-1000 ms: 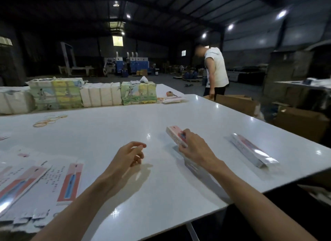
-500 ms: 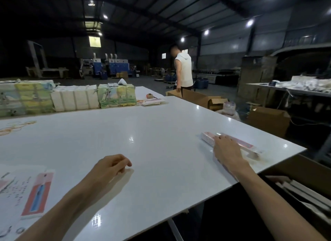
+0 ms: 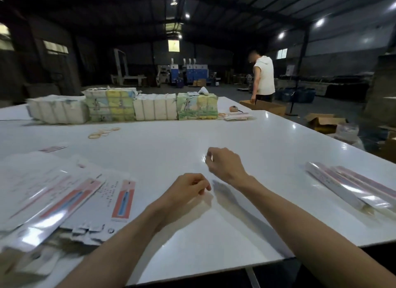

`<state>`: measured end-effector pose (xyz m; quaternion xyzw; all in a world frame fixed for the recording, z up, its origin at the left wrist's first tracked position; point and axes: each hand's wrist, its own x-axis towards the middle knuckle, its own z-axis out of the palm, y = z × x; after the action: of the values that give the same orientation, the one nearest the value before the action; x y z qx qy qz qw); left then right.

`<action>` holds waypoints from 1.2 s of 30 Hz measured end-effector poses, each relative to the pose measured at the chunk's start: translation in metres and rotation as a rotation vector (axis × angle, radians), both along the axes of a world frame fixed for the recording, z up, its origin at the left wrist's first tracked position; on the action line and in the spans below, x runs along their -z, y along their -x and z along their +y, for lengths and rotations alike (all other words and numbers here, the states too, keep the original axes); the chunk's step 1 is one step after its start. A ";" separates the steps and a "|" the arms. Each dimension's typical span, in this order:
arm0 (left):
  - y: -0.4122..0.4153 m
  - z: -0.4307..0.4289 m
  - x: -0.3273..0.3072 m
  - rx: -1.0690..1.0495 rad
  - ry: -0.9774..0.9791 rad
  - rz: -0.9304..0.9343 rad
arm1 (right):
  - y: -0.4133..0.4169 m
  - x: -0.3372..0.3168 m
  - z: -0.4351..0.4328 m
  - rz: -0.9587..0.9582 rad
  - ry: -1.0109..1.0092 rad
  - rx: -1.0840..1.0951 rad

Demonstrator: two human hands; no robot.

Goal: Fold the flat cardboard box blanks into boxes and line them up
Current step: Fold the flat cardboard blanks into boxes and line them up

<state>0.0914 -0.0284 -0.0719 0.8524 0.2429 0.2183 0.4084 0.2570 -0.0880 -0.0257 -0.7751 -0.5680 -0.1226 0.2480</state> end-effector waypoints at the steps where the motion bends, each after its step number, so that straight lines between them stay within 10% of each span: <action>1: 0.002 -0.003 0.001 -0.008 0.024 0.004 | 0.009 0.009 0.007 0.019 -0.026 -0.006; 8: 0.021 0.011 -0.035 -0.167 -0.013 0.140 | 0.003 0.044 0.027 0.266 -0.098 -0.005; 13: 0.072 0.036 -0.067 -0.617 -0.497 0.700 | 0.002 0.049 0.035 0.390 -0.082 -0.033; 20: 0.158 0.051 -0.096 -1.016 -0.391 1.140 | 0.002 0.045 0.034 0.469 -0.080 -0.071; 29: 0.180 0.059 -0.099 -1.048 -0.304 0.997 | 0.002 0.045 0.027 0.556 -0.079 -0.109; 36: 0.167 0.057 -0.123 -0.752 -0.272 0.406 | 0.005 0.045 0.028 0.545 -0.085 -0.162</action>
<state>-0.0757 0.0290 0.0512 0.7765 0.5801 0.2098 0.1287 0.2521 -0.0604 -0.0709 -0.7205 -0.5346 0.0868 0.4330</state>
